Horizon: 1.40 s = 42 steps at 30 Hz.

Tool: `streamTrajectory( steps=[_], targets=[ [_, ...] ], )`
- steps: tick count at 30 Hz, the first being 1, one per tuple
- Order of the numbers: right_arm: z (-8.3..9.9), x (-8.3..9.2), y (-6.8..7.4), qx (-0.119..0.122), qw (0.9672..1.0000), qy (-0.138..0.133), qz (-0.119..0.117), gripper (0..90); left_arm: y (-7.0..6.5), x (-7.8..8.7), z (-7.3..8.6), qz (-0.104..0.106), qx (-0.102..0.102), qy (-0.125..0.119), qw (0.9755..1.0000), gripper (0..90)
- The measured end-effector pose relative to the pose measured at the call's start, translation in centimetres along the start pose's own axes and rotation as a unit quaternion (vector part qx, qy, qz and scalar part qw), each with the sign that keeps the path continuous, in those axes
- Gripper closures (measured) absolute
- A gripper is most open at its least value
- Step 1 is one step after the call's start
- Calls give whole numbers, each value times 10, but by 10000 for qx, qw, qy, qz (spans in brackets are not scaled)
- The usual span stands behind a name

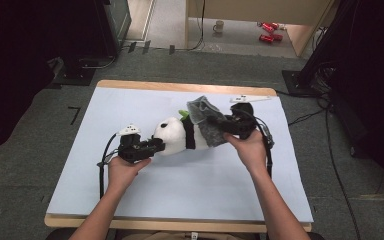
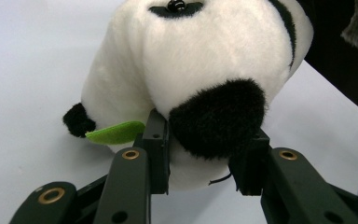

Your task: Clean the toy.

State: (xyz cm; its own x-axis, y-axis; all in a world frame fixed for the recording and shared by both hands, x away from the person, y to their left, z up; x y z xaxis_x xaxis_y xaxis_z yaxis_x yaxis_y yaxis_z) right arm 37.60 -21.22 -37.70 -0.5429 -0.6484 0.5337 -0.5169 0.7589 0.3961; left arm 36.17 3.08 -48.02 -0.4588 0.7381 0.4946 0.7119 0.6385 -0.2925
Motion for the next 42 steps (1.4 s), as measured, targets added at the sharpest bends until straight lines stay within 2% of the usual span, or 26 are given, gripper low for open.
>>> streamTrajectory(
  steps=[4,7,10,12,13,15,17,19,22,23,24,25,26,27,29,31,32,35,39,42],
  targets=[
    [5,-21,24,71,9990,236,-384,782,-11,0,-1,59,26,19,10000,645],
    [10,-35,44,65,9967,398,-712,781,-21,-1,1,58,-92,51,9999,647],
    [19,-51,61,275,9944,607,-817,781,-25,0,1,41,-37,-5,10000,650],
    [28,-63,64,244,9927,792,-875,781,-26,1,1,20,-68,17,10000,652],
    [33,-68,61,199,9928,878,-785,781,-25,1,2,-21,-96,104,9999,654],
    [37,-74,53,128,9929,822,-855,781,-23,0,4,-6,-49,136,9999,655],
    [37,-74,44,174,9930,835,-822,781,-20,-1,5,69,62,127,9999,654],
    [36,-73,39,178,9937,802,-765,781,-19,-1,6,35,39,121,9999,654],
    [32,-67,28,322,9961,707,-429,781,-13,0,5,-31,79,129,9999,655],
    [30,-64,18,325,9971,666,-156,784,-10,1,5,4,116,104,9999,656],
    [29,-61,10,285,9973,676,-23,786,-9,1,5,38,115,105,9999,655],
    [29,-59,6,160,9976,659,-133,786,-8,1,5,45,106,112,9999,655],
    [27,-56,0,-78,9974,669,-251,787,-9,1,4,31,90,112,9999,655],
    [25,-52,-5,-173,9975,646,-222,787,-10,1,2,28,88,122,9999,656],
    [20,-43,-13,-210,9982,566,-67,787,-7,1,1,54,83,188,9998,658],
    [14,-34,-24,-270,9987,416,117,788,-2,3,0,123,179,191,9996,657],
    [13,-30,-29,-327,9987,372,132,788,-1,3,-1,132,191,177,9996,657],
    [14,-24,-41,-415,9986,326,82,789,-2,1,-5,53,-3,198,9998,657],
    [16,-22,-48,-408,9987,275,101,790,1,1,-9,2,-180,163,9997,656],
    [16,-17,-50,-240,9993,215,192,789,6,0,-9,-30,-323,168,9993,656]
  ],
)
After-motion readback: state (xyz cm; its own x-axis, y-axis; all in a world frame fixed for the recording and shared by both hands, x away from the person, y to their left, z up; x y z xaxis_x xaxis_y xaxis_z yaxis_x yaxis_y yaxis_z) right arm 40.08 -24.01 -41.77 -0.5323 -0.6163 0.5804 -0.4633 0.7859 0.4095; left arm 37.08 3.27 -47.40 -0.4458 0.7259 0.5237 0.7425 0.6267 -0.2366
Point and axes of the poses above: each handheld gripper's, and its own axes: x roughly backward along the jaws, z roughly out of its underside, y roughly to its left, the point moved 6 cm from there along -x, roughly forward along the jaws, and after that the axes turned 7 degrees about -x, right-handed, at the moved point
